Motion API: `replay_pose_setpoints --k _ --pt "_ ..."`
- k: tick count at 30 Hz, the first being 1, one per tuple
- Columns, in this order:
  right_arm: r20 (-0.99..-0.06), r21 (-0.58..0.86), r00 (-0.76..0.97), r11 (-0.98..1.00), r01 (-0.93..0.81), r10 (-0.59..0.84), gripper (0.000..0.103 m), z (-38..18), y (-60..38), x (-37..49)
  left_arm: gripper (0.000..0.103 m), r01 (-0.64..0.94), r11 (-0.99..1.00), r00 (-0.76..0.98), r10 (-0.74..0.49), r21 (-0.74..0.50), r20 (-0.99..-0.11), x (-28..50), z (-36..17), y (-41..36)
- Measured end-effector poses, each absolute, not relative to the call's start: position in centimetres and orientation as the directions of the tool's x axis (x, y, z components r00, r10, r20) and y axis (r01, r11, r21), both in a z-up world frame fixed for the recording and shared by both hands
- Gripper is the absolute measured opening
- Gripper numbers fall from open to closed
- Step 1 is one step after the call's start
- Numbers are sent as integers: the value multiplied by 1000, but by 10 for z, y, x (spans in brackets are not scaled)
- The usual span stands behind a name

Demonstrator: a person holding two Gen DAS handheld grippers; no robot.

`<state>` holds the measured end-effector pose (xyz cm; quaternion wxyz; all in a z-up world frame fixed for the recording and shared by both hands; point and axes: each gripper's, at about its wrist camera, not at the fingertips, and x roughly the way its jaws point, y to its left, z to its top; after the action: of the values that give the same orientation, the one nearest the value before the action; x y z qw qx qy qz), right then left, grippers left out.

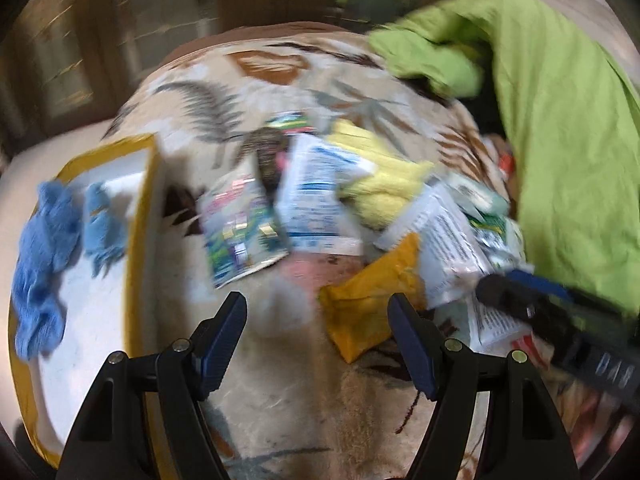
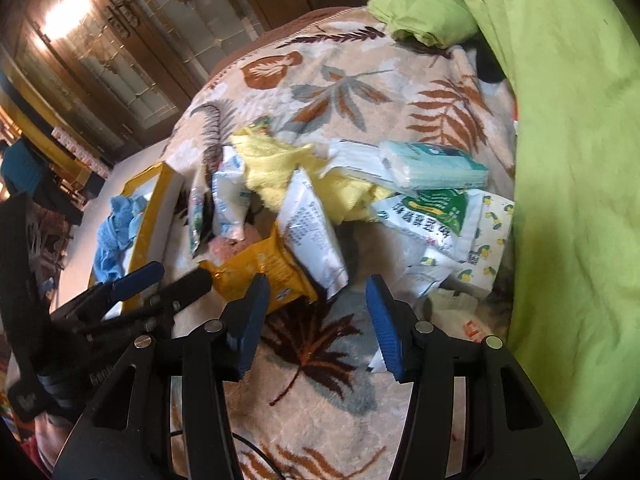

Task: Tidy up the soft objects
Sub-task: 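Grasp the yellow snack packet with the left gripper while the right gripper grasps a white packet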

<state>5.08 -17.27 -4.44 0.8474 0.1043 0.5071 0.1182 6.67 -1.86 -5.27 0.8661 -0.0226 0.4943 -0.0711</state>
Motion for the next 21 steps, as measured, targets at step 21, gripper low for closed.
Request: replay_pose_setpoints --k 21 --pt "-886 319 313 939 -127 343 50 -71 -167 108 73 523 832 325 -393 -182 -860 79 -70 -61"
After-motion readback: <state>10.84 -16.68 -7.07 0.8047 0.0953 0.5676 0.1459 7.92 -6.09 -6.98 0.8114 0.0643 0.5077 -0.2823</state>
